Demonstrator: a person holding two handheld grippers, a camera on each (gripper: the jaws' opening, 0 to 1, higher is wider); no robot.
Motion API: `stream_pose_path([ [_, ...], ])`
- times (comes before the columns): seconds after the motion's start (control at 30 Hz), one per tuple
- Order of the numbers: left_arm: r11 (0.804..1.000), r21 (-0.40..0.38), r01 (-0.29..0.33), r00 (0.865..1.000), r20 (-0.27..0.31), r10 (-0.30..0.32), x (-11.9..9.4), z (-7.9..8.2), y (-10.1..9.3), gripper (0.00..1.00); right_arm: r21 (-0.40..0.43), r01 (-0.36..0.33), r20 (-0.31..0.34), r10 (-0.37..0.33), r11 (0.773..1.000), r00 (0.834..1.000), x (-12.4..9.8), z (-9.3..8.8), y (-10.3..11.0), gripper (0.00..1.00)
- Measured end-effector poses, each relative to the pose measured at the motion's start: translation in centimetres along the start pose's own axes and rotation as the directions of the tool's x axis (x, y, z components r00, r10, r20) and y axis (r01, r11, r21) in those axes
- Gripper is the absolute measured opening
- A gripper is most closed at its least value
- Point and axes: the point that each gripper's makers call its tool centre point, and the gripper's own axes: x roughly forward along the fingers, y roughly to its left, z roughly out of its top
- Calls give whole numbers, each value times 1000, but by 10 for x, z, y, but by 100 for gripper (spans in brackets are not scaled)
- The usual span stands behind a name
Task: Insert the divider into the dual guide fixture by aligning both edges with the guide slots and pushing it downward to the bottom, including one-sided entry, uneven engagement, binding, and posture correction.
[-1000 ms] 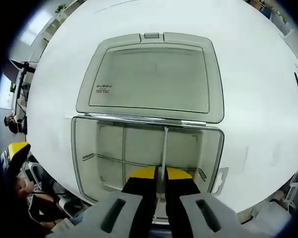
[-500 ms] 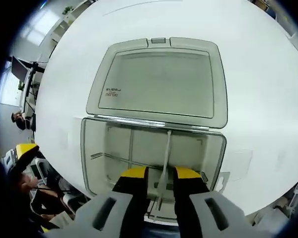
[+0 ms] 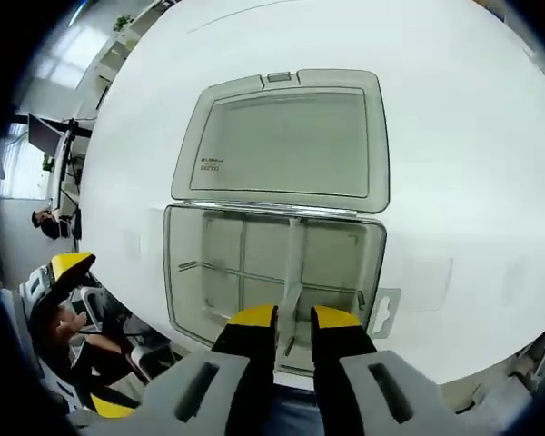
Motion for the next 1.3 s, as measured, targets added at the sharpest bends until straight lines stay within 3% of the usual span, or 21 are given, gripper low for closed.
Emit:
stream_pose_path([
  [0.17,1000,2,1,1000,0,-1,1,0,-1,68,-2,-14,-22,14,1000,1000,2,-2,6,0],
  [0.6,1000,-17,-10,1000,-6,10,0,-5,1,68,-37,48,-41,-49,998,998,6,-4,7,0],
  [1.3,999,-41,-26,1000,5,26,-3,-9,3,67,-11,78,-17,-78,997,997,13,-8,3,0],
])
